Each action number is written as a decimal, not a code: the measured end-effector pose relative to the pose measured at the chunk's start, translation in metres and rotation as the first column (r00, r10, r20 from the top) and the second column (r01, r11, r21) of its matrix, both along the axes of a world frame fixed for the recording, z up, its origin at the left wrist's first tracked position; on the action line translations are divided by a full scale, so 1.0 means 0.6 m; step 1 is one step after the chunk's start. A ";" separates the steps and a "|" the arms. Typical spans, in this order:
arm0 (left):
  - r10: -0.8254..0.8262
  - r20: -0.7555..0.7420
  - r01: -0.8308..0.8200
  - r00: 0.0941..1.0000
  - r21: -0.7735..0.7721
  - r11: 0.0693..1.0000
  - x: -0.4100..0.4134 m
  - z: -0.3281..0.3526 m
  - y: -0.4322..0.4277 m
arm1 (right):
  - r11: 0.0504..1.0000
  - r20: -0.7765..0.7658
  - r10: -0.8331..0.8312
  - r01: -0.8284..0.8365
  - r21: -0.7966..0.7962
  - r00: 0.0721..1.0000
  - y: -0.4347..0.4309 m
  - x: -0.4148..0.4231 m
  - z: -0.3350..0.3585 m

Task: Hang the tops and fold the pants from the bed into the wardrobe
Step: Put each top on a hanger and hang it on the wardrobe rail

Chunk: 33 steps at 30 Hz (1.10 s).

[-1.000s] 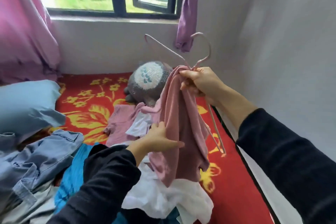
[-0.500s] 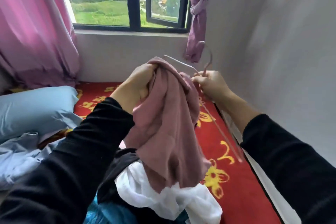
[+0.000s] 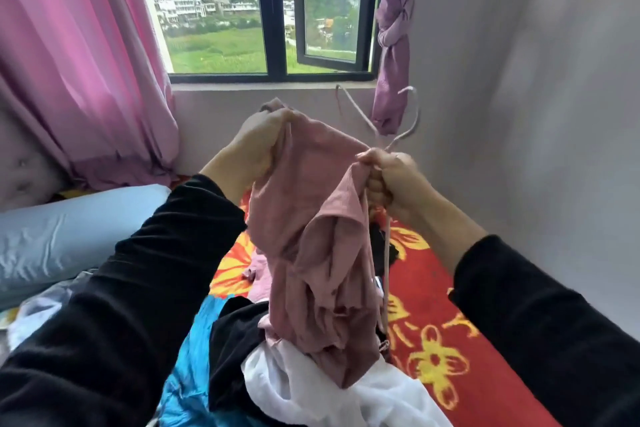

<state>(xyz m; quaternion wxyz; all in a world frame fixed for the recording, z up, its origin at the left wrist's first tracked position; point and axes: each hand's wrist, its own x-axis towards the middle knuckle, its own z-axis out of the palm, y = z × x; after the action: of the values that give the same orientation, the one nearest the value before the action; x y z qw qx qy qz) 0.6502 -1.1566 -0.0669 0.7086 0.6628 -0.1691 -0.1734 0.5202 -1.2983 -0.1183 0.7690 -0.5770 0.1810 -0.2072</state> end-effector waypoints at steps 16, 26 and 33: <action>-0.103 0.267 0.102 0.958 0.019 0.995 -0.037 -0.102 0.045 | 0.958 -0.045 -0.058 0.043 -0.283 0.997 -0.031 0.056 0.135; -0.105 0.462 0.043 0.881 0.142 0.989 -0.033 0.091 0.002 | 0.955 -0.043 -0.060 0.045 -0.293 0.997 -0.061 0.018 0.106; -0.526 0.384 0.098 0.759 0.732 0.675 -0.029 0.144 0.037 | 0.955 0.115 -0.189 0.209 -0.209 0.975 -0.100 -0.002 0.185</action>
<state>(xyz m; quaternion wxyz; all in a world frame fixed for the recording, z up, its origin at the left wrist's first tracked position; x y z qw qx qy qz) 0.6330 -1.1347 0.0197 0.2927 0.8504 -0.4135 -0.1420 0.5189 -1.3586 -0.0072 0.6834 -0.6269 0.1781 -0.3291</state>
